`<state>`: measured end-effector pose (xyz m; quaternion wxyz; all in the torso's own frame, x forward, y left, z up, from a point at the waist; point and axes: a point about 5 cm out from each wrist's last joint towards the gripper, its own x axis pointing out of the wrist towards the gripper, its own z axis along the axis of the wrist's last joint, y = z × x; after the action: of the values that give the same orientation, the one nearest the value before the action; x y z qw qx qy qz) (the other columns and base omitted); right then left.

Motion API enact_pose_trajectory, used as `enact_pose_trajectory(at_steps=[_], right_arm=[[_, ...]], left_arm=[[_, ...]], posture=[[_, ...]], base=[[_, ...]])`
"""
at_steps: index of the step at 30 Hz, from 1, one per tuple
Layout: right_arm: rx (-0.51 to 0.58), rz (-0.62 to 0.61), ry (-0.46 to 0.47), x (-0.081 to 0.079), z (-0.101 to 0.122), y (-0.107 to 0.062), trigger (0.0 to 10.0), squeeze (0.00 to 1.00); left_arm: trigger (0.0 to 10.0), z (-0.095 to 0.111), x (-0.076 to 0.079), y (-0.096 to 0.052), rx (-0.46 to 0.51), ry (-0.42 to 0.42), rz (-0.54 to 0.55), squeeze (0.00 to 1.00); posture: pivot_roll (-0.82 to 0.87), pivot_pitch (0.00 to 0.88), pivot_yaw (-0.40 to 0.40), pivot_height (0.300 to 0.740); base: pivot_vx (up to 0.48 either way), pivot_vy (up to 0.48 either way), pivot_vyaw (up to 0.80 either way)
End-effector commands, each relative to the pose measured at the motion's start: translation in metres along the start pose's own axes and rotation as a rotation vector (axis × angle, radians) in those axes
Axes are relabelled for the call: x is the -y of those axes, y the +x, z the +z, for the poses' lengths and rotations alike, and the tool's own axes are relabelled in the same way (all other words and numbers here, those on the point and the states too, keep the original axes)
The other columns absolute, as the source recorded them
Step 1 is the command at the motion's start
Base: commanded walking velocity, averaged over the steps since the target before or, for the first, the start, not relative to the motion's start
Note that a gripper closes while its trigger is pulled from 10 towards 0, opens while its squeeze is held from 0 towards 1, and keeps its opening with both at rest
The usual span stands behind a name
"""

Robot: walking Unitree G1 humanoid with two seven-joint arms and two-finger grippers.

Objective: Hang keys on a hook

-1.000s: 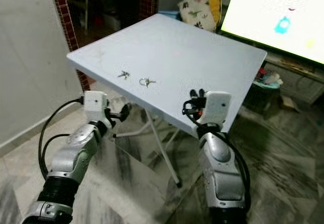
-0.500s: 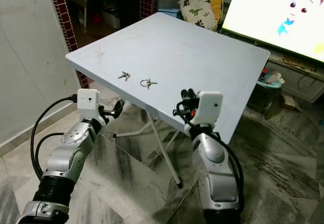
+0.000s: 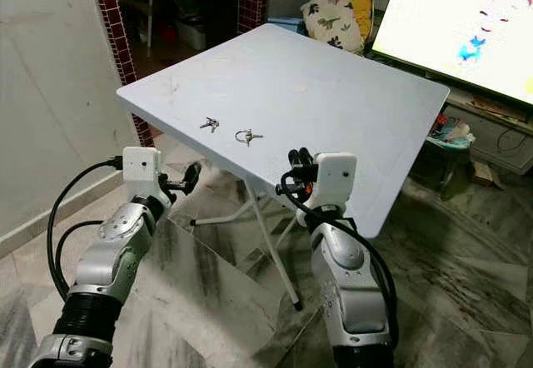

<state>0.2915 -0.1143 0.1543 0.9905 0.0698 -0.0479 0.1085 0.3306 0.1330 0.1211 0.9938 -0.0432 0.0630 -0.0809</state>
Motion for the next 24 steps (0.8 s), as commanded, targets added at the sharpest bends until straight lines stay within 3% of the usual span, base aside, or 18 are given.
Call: enact_pose_trajectory(at_steps=[1, 8, 11, 12, 15, 16, 17, 19, 24], right_arm=[[0.025, 0.015, 0.004, -0.002, 0.005, 0.001, 10.0, 1.00], [0.029, 0.032, 0.012, -0.009, 0.003, 0.000, 10.0, 1.00], [0.022, 0.023, -0.053, -0.010, 0.003, -0.001, 10.0, 1.00], [0.027, 0.000, -0.070, -0.008, 0.004, -0.001, 10.0, 0.00], [0.054, -0.052, -0.063, 0.001, 0.009, -0.002, 10.0, 0.00], [0.071, -0.050, -0.045, 0.005, 0.012, -0.004, 10.0, 0.85], [0.076, -0.050, -0.074, 0.006, 0.013, -0.005, 10.0, 1.00], [0.087, -0.021, -0.152, 0.007, 0.014, -0.007, 10.0, 1.00], [0.090, -0.007, -0.184, 0.006, 0.014, -0.008, 10.0, 1.00]], left_arm=[[10.0, 0.007, 0.002, -0.002, 0.035, 0.028, -0.005, 0.00], [10.0, 0.007, 0.000, -0.002, 0.036, 0.028, 0.015, 0.00], [10.0, 0.005, 0.002, -0.003, 0.033, 0.030, 0.014, 0.00], [10.0, 0.005, 0.003, -0.003, 0.034, 0.032, 0.012, 0.00], [10.0, 0.007, 0.005, -0.003, 0.049, 0.039, 0.002, 0.00], [10.0, 0.009, 0.006, -0.004, 0.066, 0.036, -0.009, 0.00], [10.0, 0.010, 0.007, -0.004, 0.073, 0.037, -0.015, 0.00], [10.0, 0.011, 0.009, -0.004, 0.087, 0.036, -0.034, 0.00], [10.0, 0.011, 0.012, -0.004, 0.089, 0.032, -0.039, 0.00]], posture=[[0.04, 0.000, -0.087, 0.740], [0.04, 0.000, -0.081, 0.740], [0.03, 0.000, -0.081, 0.740], [0.03, 0.000, -0.080, 0.740], [0.03, 0.000, -0.080, 0.740], [0.03, 0.000, -0.080, 0.740], [0.03, 0.000, -0.079, 0.740], [0.03, 0.000, -0.079, 0.740], [0.03, 0.000, -0.082, 0.740]], base=[[0.000, 0.000, 0.00], [0.000, 0.000, 0.00], [0.000, 0.000, 0.00], [0.000, 0.000, 0.00], [0.000, 0.000, 0.00], [0.000, 0.000, 0.00], [0.000, 0.000, 0.00], [0.000, 0.000, 0.00], [0.000, 0.000, 0.00]])
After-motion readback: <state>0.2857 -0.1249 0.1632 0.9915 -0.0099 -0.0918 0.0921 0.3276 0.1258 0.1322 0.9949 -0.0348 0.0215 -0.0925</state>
